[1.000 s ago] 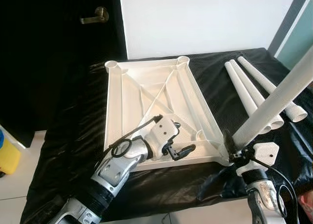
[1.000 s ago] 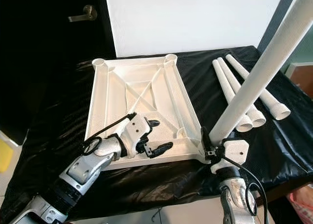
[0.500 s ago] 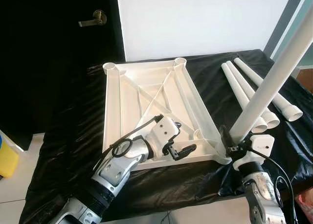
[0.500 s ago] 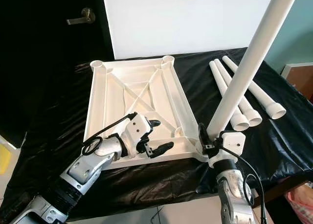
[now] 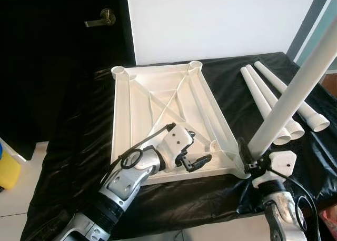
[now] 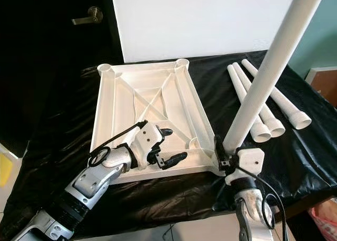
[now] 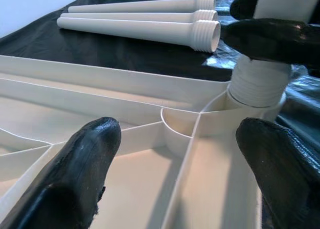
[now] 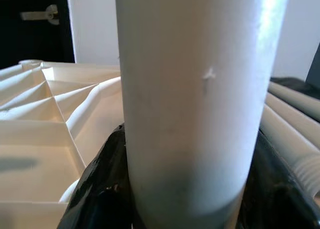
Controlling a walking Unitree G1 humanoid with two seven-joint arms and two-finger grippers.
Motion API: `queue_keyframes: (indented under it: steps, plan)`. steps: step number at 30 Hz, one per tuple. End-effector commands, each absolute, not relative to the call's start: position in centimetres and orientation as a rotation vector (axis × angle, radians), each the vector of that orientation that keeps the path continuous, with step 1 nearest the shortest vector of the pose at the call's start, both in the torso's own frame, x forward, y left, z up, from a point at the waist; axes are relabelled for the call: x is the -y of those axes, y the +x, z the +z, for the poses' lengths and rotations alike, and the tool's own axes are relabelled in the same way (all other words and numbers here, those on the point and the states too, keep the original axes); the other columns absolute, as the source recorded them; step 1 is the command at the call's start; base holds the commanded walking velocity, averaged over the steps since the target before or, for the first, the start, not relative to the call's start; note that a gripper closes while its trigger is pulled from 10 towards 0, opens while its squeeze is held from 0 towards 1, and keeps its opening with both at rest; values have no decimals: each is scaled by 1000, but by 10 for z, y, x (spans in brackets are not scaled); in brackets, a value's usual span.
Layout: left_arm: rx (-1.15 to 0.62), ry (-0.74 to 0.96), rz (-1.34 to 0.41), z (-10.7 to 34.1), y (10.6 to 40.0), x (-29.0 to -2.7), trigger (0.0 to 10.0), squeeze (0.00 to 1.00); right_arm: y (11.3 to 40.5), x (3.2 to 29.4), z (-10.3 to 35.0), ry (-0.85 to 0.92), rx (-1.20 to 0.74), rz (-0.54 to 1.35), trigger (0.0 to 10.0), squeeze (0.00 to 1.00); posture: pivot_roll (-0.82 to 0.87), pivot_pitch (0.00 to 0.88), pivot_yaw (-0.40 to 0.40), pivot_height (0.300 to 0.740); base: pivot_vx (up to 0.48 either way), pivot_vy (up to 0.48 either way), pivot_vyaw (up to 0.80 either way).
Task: Building children table
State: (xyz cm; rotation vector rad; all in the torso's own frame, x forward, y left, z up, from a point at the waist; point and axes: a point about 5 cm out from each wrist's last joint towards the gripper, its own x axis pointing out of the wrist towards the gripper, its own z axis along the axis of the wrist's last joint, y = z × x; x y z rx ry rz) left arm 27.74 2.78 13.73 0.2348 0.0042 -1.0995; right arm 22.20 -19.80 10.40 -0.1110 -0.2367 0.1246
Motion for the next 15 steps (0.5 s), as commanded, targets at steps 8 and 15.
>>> queue_keyframes:
  steps: [8, 15]
  plan:
    - [-12, 250, -1171, 141, 278, -28, 10000, 0, 213, 197, 74, -97, 107, 138, 10000, 0, -32, 25, 26, 740, 0, 0, 0]
    - [-10, 253, -1172, 141, 278, -28, 10000, 0, 217, 198, 70, -11, 63, 105, 10000, 0, -31, 25, 26, 740, 0, 0, 0]
